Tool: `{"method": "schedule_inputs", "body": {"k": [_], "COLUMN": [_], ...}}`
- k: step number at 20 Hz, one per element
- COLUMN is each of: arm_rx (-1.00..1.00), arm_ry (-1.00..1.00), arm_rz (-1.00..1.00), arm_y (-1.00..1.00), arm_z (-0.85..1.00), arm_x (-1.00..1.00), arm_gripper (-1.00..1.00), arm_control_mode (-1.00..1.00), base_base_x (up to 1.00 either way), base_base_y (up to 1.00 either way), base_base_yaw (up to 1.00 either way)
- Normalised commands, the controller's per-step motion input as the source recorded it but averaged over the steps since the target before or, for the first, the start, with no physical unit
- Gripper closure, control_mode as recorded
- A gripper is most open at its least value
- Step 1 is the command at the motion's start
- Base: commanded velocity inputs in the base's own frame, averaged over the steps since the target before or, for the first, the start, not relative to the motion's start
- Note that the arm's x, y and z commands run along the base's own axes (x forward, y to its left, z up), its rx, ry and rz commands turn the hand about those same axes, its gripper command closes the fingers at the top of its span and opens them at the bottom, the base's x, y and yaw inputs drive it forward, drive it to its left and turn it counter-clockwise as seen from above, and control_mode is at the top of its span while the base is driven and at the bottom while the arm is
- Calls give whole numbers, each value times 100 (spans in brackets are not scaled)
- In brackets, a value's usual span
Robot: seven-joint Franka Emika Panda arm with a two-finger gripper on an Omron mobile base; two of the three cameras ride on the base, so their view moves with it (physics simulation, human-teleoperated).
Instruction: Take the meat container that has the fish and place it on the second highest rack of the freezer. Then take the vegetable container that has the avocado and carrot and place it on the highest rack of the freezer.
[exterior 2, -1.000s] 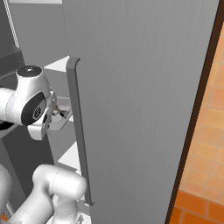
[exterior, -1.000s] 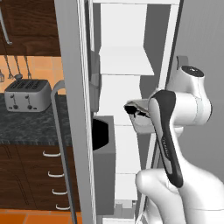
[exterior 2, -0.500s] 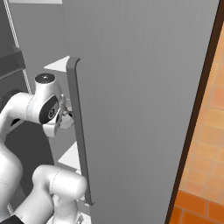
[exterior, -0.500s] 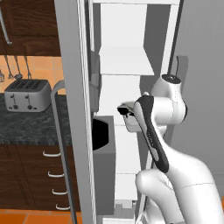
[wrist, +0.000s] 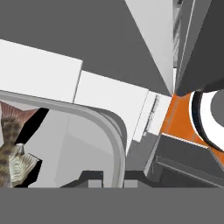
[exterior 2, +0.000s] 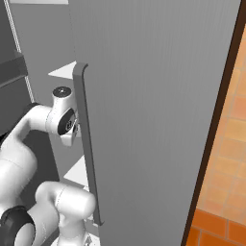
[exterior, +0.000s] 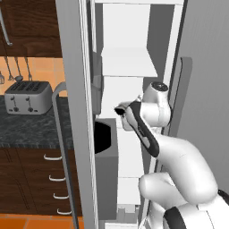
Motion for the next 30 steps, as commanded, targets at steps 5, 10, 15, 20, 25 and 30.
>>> {"method": "schedule_inputs", "body": {"k": [5, 10, 15, 20, 25, 30], "arm_rx": [0, -2, -3, -1, -2, 0], "arm_ry": [0, 0, 0, 0, -13, -24], "arm_rz": [-1, -1, -1, 0, 0, 0], "arm_y": [0, 0, 0, 0, 0, 0], "arm_z": [-22, -41, -38, -30, -5, 0], "arm_x": [93, 74, 66, 61, -12, -44], "arm_gripper": [100, 100, 100, 100, -100, -100], "arm_control_mode": [-100, -100, -100, -100, -100, -100], "base_base_x": [0, 0, 0, 0, 0, 0], "base_base_y": [0, 0, 0, 0, 0, 0], "base_base_yaw": [0, 0, 0, 0, 0, 0]}}
